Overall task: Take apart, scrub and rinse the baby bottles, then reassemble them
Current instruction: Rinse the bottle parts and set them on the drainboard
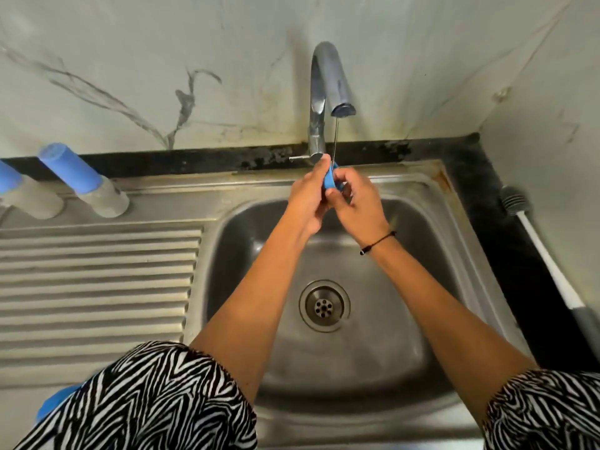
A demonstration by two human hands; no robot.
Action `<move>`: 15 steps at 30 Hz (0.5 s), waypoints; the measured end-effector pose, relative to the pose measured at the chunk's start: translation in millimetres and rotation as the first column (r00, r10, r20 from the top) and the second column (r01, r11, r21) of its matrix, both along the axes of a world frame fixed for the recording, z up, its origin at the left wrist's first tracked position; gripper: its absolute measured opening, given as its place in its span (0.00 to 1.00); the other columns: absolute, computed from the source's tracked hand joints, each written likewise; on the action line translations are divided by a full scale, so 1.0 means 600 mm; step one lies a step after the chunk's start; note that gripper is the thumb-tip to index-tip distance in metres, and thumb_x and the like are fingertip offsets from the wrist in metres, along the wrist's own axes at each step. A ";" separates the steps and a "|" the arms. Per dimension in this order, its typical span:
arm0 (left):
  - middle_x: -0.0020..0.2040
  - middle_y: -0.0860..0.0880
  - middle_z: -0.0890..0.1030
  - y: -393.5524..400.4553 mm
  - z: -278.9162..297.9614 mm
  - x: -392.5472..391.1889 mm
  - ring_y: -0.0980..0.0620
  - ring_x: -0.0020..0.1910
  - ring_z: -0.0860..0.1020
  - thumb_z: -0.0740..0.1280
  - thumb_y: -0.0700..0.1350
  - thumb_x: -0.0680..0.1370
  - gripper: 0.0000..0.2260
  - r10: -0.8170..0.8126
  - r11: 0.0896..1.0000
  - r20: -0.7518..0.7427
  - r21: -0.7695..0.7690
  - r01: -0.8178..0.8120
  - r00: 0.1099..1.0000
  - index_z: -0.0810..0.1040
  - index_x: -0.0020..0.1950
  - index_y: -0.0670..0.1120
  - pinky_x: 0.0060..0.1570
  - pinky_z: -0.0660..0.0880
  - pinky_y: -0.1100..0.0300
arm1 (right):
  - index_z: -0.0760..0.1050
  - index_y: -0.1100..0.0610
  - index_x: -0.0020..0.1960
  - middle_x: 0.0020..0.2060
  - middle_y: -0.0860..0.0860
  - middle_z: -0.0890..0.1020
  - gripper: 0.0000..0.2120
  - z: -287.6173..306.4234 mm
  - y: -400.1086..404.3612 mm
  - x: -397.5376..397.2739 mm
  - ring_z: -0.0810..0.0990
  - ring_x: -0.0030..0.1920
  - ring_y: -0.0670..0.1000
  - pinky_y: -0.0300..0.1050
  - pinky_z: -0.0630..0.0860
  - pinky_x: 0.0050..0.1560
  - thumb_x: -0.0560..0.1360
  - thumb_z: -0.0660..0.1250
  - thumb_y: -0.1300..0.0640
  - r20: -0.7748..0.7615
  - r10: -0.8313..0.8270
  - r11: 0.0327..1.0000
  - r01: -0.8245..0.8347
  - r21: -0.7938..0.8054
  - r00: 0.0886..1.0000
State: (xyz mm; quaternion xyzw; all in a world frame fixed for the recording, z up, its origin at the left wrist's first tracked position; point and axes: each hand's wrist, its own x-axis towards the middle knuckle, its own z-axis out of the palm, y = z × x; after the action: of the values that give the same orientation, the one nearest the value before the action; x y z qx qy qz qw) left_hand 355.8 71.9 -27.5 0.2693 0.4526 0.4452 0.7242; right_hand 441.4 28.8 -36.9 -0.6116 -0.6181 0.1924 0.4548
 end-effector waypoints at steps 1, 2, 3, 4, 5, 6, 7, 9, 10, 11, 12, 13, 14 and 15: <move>0.33 0.48 0.78 0.004 -0.001 0.002 0.52 0.34 0.77 0.64 0.53 0.79 0.12 0.017 0.998 -0.067 -0.056 -0.021 0.998 0.76 0.41 0.46 0.43 0.75 0.57 | 0.76 0.63 0.52 0.43 0.52 0.78 0.09 -0.004 -0.004 -0.001 0.70 0.44 0.50 0.30 0.64 0.42 0.72 0.65 0.67 0.076 0.017 1.000 -0.018 0.016 0.997; 0.30 0.49 0.77 0.008 -0.004 0.004 0.52 0.32 0.75 0.62 0.54 0.79 0.13 0.016 0.993 -0.107 -0.111 -0.028 0.994 0.75 0.39 0.48 0.40 0.73 0.58 | 0.77 0.63 0.53 0.44 0.53 0.79 0.11 -0.008 -0.007 -0.003 0.69 0.46 0.50 0.28 0.63 0.44 0.71 0.65 0.69 0.136 0.027 0.999 -0.031 0.026 0.990; 0.28 0.50 0.75 0.009 -0.004 0.005 0.53 0.31 0.74 0.60 0.54 0.79 0.14 -0.001 0.988 -0.116 -0.156 -0.018 0.993 0.73 0.38 0.49 0.37 0.71 0.60 | 0.77 0.63 0.53 0.45 0.55 0.80 0.12 -0.011 -0.008 -0.004 0.69 0.47 0.51 0.28 0.63 0.43 0.71 0.64 0.70 0.157 0.030 0.999 -0.035 0.027 0.987; 0.28 0.50 0.75 0.009 -0.004 0.006 0.53 0.31 0.73 0.58 0.54 0.80 0.15 -0.026 0.983 -0.110 -0.185 0.005 0.994 0.73 0.38 0.49 0.35 0.69 0.60 | 0.78 0.63 0.54 0.45 0.55 0.80 0.13 -0.013 -0.007 -0.003 0.70 0.48 0.52 0.29 0.63 0.43 0.71 0.64 0.70 0.131 0.019 1.000 -0.020 0.013 0.991; 0.30 0.49 0.76 0.005 -0.003 0.007 0.53 0.32 0.73 0.55 0.55 0.81 0.16 -0.053 0.982 -0.107 -0.184 0.033 0.993 0.73 0.39 0.49 0.35 0.69 0.60 | 0.78 0.62 0.54 0.44 0.54 0.80 0.13 -0.015 -0.005 -0.004 0.70 0.50 0.52 0.32 0.64 0.46 0.71 0.64 0.69 0.072 -0.003 1.000 0.005 -0.016 0.997; 0.34 0.48 0.77 0.001 -0.003 0.009 0.52 0.35 0.75 0.53 0.56 0.82 0.17 -0.074 0.987 -0.104 -0.151 0.058 0.992 0.73 0.43 0.48 0.37 0.71 0.58 | 0.79 0.60 0.54 0.44 0.51 0.79 0.12 -0.015 -0.003 -0.005 0.71 0.51 0.52 0.36 0.67 0.49 0.73 0.63 0.68 0.005 -0.036 0.998 0.036 -0.057 0.999; 0.38 0.47 0.78 -0.004 -0.005 0.011 0.52 0.37 0.76 0.52 0.56 0.82 0.17 -0.096 0.993 -0.126 -0.081 0.086 0.987 0.73 0.48 0.46 0.39 0.71 0.57 | 0.79 0.58 0.53 0.43 0.49 0.80 0.10 -0.017 0.001 -0.005 0.74 0.51 0.53 0.42 0.71 0.51 0.74 0.63 0.66 -0.065 -0.073 0.994 0.067 -0.090 0.995; 0.43 0.46 0.77 -0.015 -0.014 0.019 0.52 0.39 0.75 0.52 0.54 0.83 0.13 -0.121 0.985 -0.242 0.094 0.148 0.963 0.69 0.55 0.46 0.37 0.70 0.57 | 0.79 0.56 0.51 0.41 0.51 0.82 0.09 -0.013 0.014 -0.003 0.78 0.45 0.55 0.55 0.77 0.47 0.76 0.62 0.63 -0.182 -0.153 0.984 0.132 -0.122 0.971; 0.42 0.47 0.77 -0.018 -0.016 0.021 0.52 0.38 0.74 0.53 0.53 0.83 0.11 -0.096 0.979 -0.293 0.147 0.144 0.951 0.70 0.54 0.47 0.35 0.69 0.58 | 0.80 0.57 0.51 0.41 0.52 0.83 0.09 -0.007 0.017 -0.005 0.79 0.43 0.55 0.56 0.77 0.46 0.76 0.62 0.63 -0.210 -0.179 0.980 0.155 -0.125 0.961; 0.40 0.48 0.77 -0.017 -0.016 0.023 0.53 0.37 0.74 0.55 0.53 0.82 0.11 -0.059 0.980 -0.320 0.162 0.116 0.946 0.71 0.50 0.48 0.33 0.69 0.59 | 0.80 0.58 0.52 0.42 0.53 0.83 0.10 -0.002 0.019 -0.009 0.79 0.44 0.55 0.54 0.77 0.48 0.76 0.62 0.63 -0.208 -0.186 0.980 0.165 -0.113 0.960; 0.37 0.48 0.76 -0.013 -0.013 0.022 0.53 0.34 0.74 0.55 0.54 0.82 0.13 -0.038 0.987 -0.322 0.138 0.087 0.946 0.72 0.46 0.49 0.32 0.68 0.60 | 0.80 0.58 0.54 0.43 0.54 0.83 0.11 0.000 0.017 -0.014 0.78 0.46 0.55 0.49 0.76 0.50 0.76 0.61 0.64 -0.175 -0.178 0.982 0.162 -0.100 0.968; 0.33 0.49 0.75 -0.007 -0.007 0.018 0.53 0.31 0.72 0.55 0.56 0.82 0.16 -0.039 0.995 -0.301 0.075 0.065 0.953 0.73 0.41 0.49 0.30 0.66 0.60 | 0.79 0.58 0.57 0.44 0.55 0.82 0.13 0.000 0.012 -0.017 0.76 0.47 0.54 0.40 0.74 0.52 0.76 0.61 0.65 -0.130 -0.151 0.986 0.141 -0.087 0.980; 0.28 0.49 0.72 -0.001 0.001 0.013 0.53 0.26 0.69 0.54 0.57 0.81 0.18 -0.062 0.998 -0.271 -0.016 0.060 0.961 0.72 0.38 0.49 0.27 0.64 0.62 | 0.79 0.58 0.59 0.43 0.55 0.80 0.15 -0.001 0.006 -0.019 0.73 0.48 0.52 0.31 0.69 0.50 0.76 0.61 0.66 -0.078 -0.122 0.990 0.116 -0.078 0.989; 0.24 0.50 0.69 0.006 0.006 0.006 0.54 0.22 0.66 0.53 0.57 0.81 0.20 -0.108 0.990 -0.254 -0.110 0.082 0.961 0.70 0.35 0.48 0.25 0.62 0.65 | 0.78 0.58 0.60 0.42 0.53 0.76 0.16 -0.004 -0.001 -0.019 0.70 0.47 0.49 0.28 0.66 0.48 0.76 0.62 0.66 -0.044 -0.091 0.994 0.087 -0.070 0.995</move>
State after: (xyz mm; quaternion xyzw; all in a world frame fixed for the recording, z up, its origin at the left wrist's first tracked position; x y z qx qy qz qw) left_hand 359.5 75.5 -24.1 0.3105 0.5514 0.3479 0.6917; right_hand 429.9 27.9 -39.2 -0.6490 -0.5724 0.2073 0.4562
